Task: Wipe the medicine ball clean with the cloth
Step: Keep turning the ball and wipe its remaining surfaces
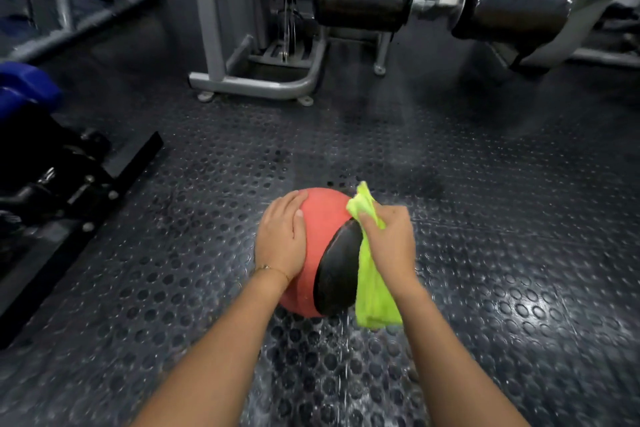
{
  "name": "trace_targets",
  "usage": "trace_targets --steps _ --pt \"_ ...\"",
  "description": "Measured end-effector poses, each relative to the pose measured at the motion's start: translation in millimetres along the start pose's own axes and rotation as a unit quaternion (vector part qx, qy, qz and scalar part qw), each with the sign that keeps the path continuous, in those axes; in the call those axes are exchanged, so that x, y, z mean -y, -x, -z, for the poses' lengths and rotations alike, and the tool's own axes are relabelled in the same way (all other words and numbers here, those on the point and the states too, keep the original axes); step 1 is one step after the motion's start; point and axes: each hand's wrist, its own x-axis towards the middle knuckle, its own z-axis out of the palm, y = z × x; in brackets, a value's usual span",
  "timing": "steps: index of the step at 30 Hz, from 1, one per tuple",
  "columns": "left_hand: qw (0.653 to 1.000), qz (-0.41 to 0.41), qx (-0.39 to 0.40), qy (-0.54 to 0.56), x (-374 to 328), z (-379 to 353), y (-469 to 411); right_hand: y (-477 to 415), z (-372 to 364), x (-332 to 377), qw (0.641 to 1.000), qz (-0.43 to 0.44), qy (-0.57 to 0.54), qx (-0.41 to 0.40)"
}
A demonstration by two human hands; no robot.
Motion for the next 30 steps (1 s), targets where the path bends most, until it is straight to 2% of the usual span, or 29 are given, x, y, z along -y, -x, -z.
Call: trace_targets --steps 2,3,6,8,12,15,17,19,21,23,25,28,30 --pt "1.0 0.011 -0.016 0.01 0.6 3.5 9.1 5.3 4.2 2.4 0.997 -0.072 -0.005 -0.026" --pt "1.0 0.024 -0.012 0.013 -2.3 5.9 8.5 16.7 4.7 8.1 0.998 -0.055 0.008 -0.035" --pt "0.991 0.135 0.027 -0.005 -17.0 10.7 -17.2 63.2 3.2 33.6 0.993 0.109 0.035 -0.006" --pt "0.977 0.189 0.08 -0.061 -25.3 9.5 -30.5 80.9 4.6 33.4 0.992 0.126 0.012 0.027" --pt "0.977 0.141 0.115 -0.113 -26.9 2.0 -31.5 62.1 10.5 7.3 0.997 0.068 -0.025 -0.008" --pt "0.979 0.116 0.106 -0.13 -30.7 -2.7 -28.9 23.7 9.0 -16.3 0.993 -0.06 -0.097 0.002" --pt "0.978 0.116 0.106 -0.134 -32.0 -4.0 -28.6 10.0 9.5 -20.3 0.988 -0.12 -0.101 0.016" --pt "0.979 0.118 0.108 -0.13 -27.6 -3.4 -30.9 24.4 8.4 -12.0 0.994 -0.094 -0.05 -0.003" --pt "0.981 0.114 0.11 -0.113 -20.6 -0.3 -36.0 58.5 6.4 7.0 0.999 0.003 -0.021 -0.031" --pt "0.982 0.095 0.123 -0.103 -13.9 2.2 -38.0 78.9 6.5 14.0 0.997 0.059 -0.021 -0.037" --pt "0.983 0.066 0.134 -0.105 -11.2 3.1 -38.8 55.5 7.8 6.3 0.999 0.019 -0.031 -0.031" --pt "0.983 0.04 0.144 -0.106 -12.6 2.3 -41.4 -7.5 6.5 -20.0 0.99 -0.124 -0.045 0.055" --pt "0.982 0.028 0.15 -0.113 -13.4 1.7 -42.8 -21.0 5.3 -25.2 0.984 -0.155 -0.039 0.079"
